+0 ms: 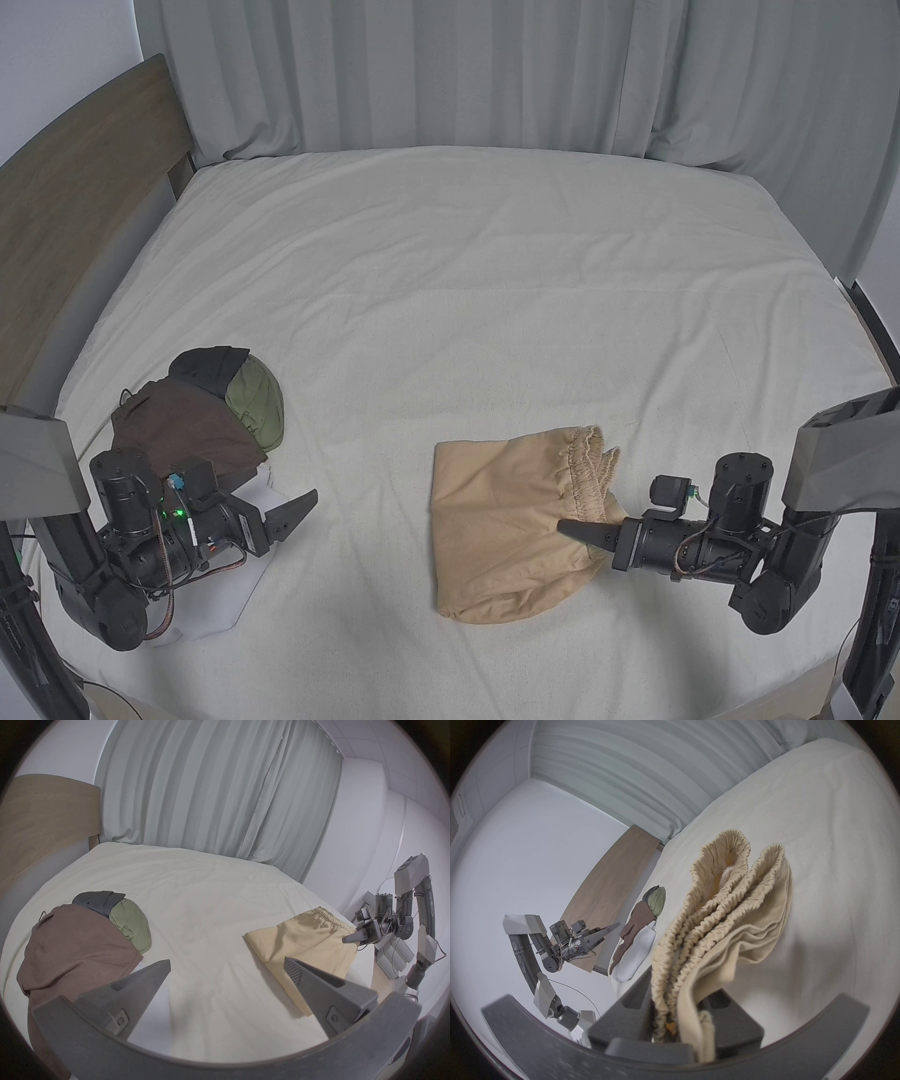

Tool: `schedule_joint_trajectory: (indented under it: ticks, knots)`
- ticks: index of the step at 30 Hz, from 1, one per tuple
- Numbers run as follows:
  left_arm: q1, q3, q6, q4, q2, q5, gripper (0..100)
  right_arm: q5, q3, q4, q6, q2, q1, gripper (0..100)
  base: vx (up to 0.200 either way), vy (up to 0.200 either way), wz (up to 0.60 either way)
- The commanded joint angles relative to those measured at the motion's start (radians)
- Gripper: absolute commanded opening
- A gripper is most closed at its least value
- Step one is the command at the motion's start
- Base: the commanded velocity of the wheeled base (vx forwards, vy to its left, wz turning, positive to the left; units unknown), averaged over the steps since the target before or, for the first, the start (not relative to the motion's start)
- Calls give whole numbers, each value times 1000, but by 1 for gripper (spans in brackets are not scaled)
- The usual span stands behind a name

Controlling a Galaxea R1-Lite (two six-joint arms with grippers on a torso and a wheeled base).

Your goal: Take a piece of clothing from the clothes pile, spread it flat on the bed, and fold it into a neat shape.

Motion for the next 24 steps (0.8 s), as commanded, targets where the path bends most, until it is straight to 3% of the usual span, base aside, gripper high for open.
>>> schedule_joint_trajectory:
  ticks: [1,8,24]
  knots:
    - [0,1,0,0,-2,6,100,6,-7,1,0,-20,4,0,0,0,0]
    - [0,-1,1,-2,-2,1,100,105,-4,1,-1,-60,-2,0,0,0,0]
    - [1,1,0,-2,-5,3,100,166,-97,2,17,-96,0,0,0,0,0]
